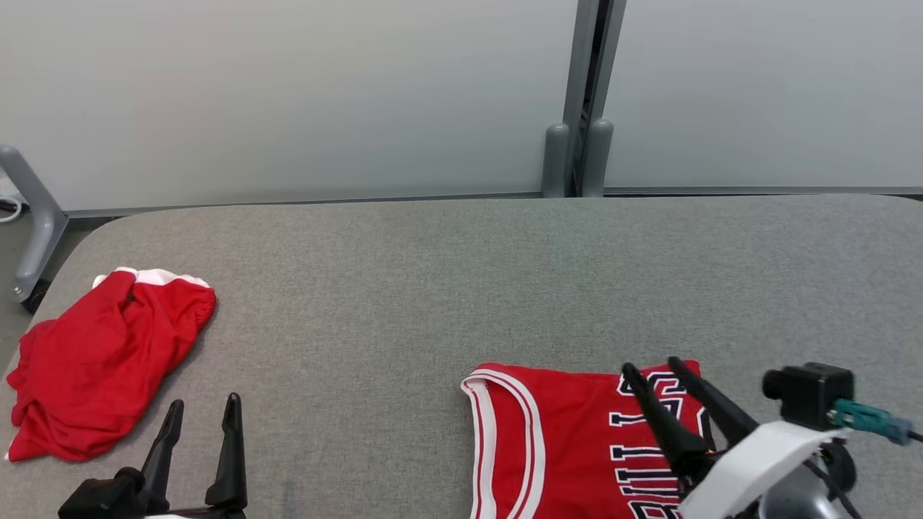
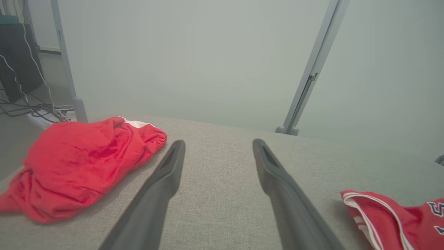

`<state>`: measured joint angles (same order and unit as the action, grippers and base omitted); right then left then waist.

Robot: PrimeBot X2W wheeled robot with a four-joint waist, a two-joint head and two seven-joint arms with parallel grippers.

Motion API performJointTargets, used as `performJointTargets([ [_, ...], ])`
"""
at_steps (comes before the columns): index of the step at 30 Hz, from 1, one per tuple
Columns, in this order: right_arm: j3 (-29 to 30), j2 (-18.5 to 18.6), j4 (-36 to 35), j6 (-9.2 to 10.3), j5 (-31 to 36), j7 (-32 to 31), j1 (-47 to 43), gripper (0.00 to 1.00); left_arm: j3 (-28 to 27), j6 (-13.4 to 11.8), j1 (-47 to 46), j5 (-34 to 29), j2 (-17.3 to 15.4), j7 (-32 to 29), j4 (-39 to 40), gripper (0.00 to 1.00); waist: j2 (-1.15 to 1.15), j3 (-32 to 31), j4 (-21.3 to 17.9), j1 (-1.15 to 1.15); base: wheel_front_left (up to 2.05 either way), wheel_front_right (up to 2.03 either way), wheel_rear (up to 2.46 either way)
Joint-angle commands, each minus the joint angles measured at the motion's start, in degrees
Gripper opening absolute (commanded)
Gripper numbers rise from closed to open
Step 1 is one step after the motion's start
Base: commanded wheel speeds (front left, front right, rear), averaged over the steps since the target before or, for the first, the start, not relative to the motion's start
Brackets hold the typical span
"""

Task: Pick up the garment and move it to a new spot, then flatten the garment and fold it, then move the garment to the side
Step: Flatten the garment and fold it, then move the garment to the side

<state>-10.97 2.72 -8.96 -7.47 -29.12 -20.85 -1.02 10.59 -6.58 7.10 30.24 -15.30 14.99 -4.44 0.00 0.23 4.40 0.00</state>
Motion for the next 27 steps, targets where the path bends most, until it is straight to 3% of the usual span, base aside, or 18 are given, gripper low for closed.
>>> performJointTargets([
  [1,2.2,0.4,-1.0,-0.06,0.7,2.0,-1.5,1.0,-0.5,0.1,0.6,-0.5,-0.1,0.3,0.7,1.0,0.0,-0.6,-0.7,0.0,0.0,0.0,0.0],
  [8,6.6,0.3,-1.6,-0.05,7.9,10.7,-3.1,1.0,-1.4,0.4,1.6,-0.6,0.4,0.3,1.8,1.0,0.0,-1.4,-1.5,0.0,0.0,0.0,0.0],
  [13,10.8,0.8,4.8,-0.05,14.9,16.1,-2.7,1.0,-0.7,2.2,2.3,0.6,-0.1,-0.7,0.6,1.0,0.0,-2.7,-2.0,0.0,0.0,0.0,0.0],
  [19,14.2,0.5,10.8,-0.06,17.1,19.1,-2.8,1.0,0.1,3.3,2.6,0.8,-1.0,-1.7,-1.6,1.0,0.0,-4.0,-1.6,0.0,0.0,0.0,0.0],
  [27,15.4,0.5,17.9,-0.06,18.1,22.0,-2.1,1.0,-0.3,0.4,3.3,-3.4,-2.1,-0.4,-5.5,1.0,0.0,-5.0,-1.0,0.0,0.0,0.0,0.0],
])
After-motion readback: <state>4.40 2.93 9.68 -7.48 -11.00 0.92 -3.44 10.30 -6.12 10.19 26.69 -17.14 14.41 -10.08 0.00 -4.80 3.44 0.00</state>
